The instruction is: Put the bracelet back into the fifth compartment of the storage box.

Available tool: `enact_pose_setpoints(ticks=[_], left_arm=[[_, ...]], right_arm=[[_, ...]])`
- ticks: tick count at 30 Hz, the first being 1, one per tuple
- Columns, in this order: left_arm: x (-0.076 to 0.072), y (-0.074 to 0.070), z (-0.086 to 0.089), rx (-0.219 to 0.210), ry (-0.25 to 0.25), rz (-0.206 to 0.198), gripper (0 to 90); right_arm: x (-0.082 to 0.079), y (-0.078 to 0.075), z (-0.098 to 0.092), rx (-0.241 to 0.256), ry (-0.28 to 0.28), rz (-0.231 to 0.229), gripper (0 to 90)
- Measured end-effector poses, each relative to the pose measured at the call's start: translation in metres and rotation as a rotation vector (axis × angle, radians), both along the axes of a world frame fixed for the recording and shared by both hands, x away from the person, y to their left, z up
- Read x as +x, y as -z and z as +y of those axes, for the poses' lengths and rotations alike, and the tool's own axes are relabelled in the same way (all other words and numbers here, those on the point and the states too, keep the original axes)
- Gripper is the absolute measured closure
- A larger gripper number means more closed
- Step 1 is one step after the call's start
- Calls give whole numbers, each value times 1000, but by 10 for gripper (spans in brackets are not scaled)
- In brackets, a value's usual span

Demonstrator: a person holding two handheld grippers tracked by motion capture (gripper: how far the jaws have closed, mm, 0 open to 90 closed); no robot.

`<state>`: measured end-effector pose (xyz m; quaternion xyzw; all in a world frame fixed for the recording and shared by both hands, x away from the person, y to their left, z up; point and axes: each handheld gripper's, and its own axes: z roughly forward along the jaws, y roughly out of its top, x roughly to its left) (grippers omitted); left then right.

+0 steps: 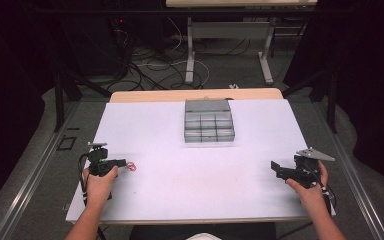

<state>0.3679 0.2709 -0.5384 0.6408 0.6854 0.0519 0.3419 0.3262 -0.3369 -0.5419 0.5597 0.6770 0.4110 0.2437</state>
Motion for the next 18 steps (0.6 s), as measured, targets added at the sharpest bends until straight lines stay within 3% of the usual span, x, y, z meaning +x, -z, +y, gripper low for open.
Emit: enact_pose_setpoints(ticks=[6,18], left_arm=[[-2,-4,0,0,10,-13,899],[-6,-9,-1,16,-9,-99,899]], right_arm=[[0,0,-1,-4,-5,-4,47],[0,0,0,-5,-3,-2,49]])
